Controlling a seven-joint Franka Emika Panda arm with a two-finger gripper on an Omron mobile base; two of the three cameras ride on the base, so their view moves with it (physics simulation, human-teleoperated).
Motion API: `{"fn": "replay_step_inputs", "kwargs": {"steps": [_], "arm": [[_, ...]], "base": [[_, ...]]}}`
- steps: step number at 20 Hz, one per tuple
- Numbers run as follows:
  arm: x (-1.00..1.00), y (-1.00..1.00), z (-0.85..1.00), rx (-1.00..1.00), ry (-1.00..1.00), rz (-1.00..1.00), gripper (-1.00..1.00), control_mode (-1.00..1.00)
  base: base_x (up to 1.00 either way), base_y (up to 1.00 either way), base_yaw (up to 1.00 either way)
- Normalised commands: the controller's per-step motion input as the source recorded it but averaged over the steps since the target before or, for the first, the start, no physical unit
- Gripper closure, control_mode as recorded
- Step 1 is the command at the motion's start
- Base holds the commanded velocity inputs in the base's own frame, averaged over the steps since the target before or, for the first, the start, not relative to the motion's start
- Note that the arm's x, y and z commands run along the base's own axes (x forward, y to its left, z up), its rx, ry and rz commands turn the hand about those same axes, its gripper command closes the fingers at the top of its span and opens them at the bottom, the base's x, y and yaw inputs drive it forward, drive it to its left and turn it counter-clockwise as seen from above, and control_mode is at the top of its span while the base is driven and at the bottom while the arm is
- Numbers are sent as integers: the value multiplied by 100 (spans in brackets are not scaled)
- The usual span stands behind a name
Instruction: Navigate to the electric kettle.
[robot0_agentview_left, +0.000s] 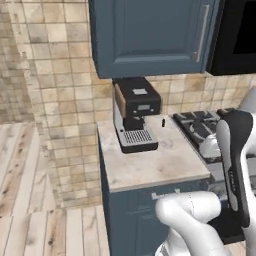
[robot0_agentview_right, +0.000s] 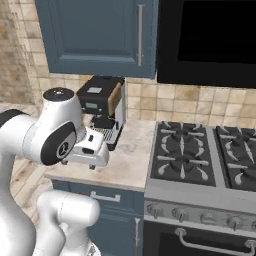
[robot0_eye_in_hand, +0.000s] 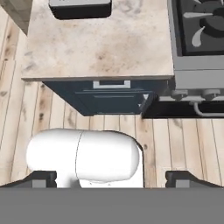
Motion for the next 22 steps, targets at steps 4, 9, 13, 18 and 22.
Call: {"fn": "replay_step_inputs", "kwargs": {"steps": [4,9,13,18,22], "arm": [[0,0,0,0,0,0,-100,100],[0,0,0,0,0,0,-100,100],[0,0,0,0,0,0,-100,100],[0,0,0,0,0,0,-100,100],[0,0,0,0,0,0,-100,100]], "base": [[-48,-100,-25],[-1,-88,-67],[0,-51,-85],[0,-51,-85],[0,-62,-82]]}}
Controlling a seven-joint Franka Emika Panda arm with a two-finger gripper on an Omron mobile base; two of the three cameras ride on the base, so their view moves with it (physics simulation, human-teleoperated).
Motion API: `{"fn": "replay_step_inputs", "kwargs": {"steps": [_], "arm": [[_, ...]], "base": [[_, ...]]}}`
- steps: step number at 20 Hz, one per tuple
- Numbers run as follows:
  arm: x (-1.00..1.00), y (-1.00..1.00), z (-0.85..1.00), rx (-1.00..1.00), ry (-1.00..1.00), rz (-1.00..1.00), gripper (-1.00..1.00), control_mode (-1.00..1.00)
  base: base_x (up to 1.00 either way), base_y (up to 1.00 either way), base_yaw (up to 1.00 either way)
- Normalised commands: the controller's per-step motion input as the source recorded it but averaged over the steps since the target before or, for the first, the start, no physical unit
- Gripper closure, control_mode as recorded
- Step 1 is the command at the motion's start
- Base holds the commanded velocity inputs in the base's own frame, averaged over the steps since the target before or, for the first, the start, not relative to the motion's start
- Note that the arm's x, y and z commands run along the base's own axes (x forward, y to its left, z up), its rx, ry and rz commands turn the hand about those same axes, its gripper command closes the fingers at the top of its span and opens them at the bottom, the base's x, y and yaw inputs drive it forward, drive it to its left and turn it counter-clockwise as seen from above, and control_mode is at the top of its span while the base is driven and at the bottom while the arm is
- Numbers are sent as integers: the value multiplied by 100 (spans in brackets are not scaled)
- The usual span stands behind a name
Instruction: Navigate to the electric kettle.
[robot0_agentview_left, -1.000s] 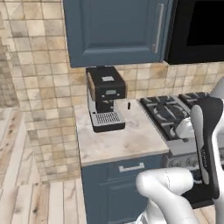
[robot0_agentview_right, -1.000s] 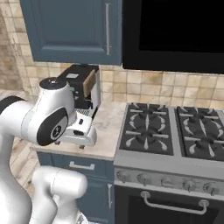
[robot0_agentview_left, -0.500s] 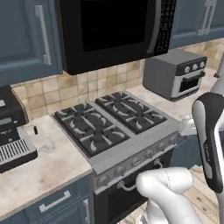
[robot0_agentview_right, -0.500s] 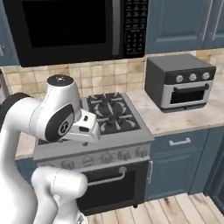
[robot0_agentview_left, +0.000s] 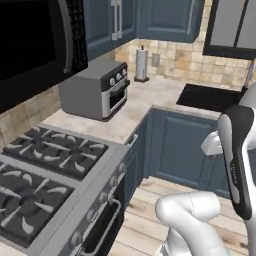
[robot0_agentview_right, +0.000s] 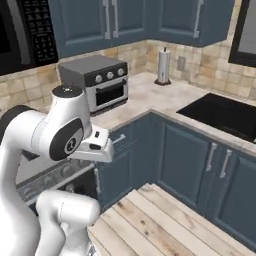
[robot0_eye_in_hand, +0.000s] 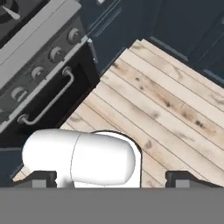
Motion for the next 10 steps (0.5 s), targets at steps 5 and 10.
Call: {"fn": "replay_step_inputs", "kwargs": {"steps": [5,10], "arm": [[0,0,0,0,0,0,-100,100],[0,0,0,0,0,0,-100,100]], "base": [[0,-68,-80],[0,-78,-76]]}}
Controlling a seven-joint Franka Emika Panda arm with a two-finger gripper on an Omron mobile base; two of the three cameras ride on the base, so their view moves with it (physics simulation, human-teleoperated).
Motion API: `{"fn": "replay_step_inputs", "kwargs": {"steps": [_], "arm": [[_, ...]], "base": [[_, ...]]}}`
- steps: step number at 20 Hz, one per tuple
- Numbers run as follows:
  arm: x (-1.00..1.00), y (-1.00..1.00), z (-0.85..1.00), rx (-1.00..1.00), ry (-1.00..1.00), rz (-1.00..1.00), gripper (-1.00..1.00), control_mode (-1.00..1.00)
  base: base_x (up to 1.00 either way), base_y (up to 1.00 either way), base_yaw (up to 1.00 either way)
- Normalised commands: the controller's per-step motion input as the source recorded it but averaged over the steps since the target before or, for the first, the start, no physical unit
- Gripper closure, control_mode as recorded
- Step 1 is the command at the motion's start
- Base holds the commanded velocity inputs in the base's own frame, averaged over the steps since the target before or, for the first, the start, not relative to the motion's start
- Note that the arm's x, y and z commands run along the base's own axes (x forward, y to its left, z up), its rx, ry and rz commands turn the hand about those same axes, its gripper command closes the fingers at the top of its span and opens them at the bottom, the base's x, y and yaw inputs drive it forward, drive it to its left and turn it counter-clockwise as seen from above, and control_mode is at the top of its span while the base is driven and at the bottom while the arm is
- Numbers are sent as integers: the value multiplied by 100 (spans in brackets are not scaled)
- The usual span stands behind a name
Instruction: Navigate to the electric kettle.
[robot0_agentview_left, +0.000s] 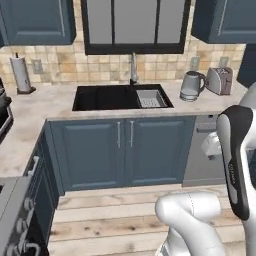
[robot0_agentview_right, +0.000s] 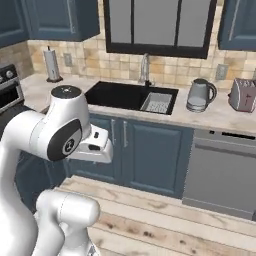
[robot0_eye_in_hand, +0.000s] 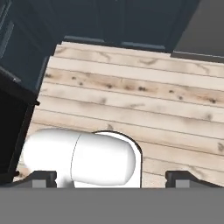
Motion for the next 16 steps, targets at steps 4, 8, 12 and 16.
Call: {"fn": "replay_step_inputs", "kwargs": {"steps": [4,8,12,16], "arm": [[0,0,0,0,0,0,-100,100],[0,0,0,0,0,0,-100,100],[0,0,0,0,0,0,-100,100],[0,0,0,0,0,0,-100,100]], "base": [[17,-79,-67],[100,-14,-36],[100,0,-9],[100,-14,13]]}}
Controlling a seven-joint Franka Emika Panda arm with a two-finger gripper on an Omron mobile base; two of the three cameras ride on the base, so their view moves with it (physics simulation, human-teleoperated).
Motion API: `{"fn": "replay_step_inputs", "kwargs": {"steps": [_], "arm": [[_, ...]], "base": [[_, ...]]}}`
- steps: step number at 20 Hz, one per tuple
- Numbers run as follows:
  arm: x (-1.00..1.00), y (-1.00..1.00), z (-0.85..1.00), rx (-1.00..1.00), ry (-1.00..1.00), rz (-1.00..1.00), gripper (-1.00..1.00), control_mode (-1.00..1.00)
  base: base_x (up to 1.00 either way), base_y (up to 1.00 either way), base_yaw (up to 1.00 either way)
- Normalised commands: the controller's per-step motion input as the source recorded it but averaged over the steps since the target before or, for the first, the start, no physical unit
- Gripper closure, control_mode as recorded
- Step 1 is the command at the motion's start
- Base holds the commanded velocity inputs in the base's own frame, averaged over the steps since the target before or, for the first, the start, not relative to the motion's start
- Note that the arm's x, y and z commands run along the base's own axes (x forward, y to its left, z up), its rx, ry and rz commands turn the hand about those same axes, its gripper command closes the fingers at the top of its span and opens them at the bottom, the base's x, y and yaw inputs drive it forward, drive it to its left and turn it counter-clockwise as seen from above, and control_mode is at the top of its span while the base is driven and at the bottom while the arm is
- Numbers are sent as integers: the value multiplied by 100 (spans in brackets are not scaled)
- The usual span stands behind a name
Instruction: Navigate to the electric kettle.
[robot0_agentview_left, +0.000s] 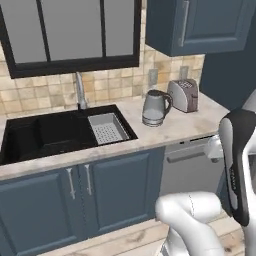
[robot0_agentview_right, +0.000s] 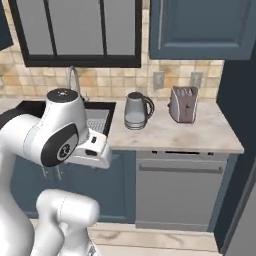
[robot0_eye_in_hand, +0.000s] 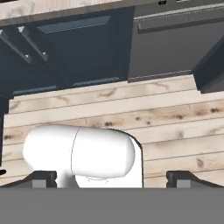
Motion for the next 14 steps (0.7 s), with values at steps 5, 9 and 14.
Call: {"fn": "replay_step_inputs", "kwargs": {"steps": [5,9,14], "arm": [[0,0,0,0,0,0,-100,100],[0,0,0,0,0,0,-100,100],[0,0,0,0,0,0,-100,100]], "base": [[100,-43,41],[100,-78,51],[100,-66,51]]}}
